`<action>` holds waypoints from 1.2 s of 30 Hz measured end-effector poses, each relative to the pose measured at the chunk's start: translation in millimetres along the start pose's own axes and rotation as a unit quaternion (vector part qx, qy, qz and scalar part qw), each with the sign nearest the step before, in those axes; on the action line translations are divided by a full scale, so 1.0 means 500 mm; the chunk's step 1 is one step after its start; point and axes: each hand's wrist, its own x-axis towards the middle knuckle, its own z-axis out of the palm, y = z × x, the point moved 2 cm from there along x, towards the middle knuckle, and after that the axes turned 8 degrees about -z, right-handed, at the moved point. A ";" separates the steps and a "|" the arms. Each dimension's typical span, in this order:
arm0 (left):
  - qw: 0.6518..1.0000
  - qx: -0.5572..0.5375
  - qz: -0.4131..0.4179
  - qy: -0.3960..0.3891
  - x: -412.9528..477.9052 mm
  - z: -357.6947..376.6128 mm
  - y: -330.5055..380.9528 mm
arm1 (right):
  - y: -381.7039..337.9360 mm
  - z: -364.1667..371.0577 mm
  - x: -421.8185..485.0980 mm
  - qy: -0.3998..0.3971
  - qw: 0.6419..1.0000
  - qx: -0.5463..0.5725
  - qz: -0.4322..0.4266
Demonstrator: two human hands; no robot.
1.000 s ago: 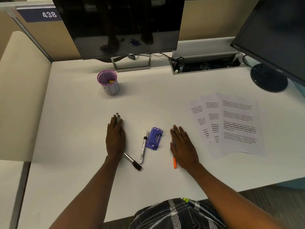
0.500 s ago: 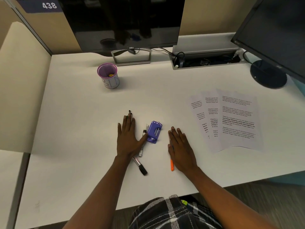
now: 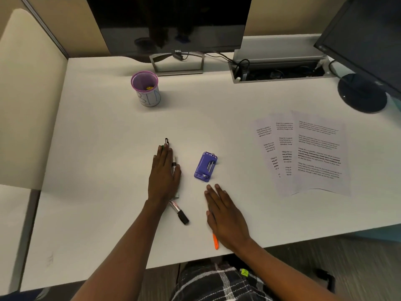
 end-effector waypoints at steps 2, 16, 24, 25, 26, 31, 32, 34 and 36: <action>1.000 -0.007 -0.004 0.004 0.001 -0.007 -0.008 | -0.030 0.007 0.008 -0.015 1.000 -0.002 -0.023; 0.994 -0.053 -0.067 0.069 0.031 -0.049 -0.059 | -0.177 0.020 0.168 -0.055 0.995 0.080 -0.032; 0.987 -0.071 -0.109 0.098 0.110 -0.099 -0.115 | -0.183 0.023 0.226 -0.048 0.998 0.049 0.012; 0.985 -0.075 -0.115 0.100 0.123 -0.106 -0.127 | -0.181 0.020 0.232 -0.047 0.997 0.050 0.017; 0.984 -0.079 -0.121 0.102 0.135 -0.115 -0.138 | -0.179 0.018 0.237 -0.048 0.997 0.050 0.020; 0.978 -0.095 -0.146 0.114 0.171 -0.146 -0.186 | -0.178 0.007 0.265 -0.028 0.999 0.029 0.033; 0.978 -0.093 -0.147 0.115 0.172 -0.148 -0.189 | -0.177 0.006 0.273 -0.027 0.999 0.029 0.037; 0.980 -0.082 -0.136 0.116 0.168 -0.147 -0.190 | -0.177 0.007 0.294 -0.029 0.998 0.031 0.042; 0.984 -0.069 -0.114 0.115 0.153 -0.139 -0.183 | -0.178 0.007 0.319 -0.031 0.998 0.034 0.050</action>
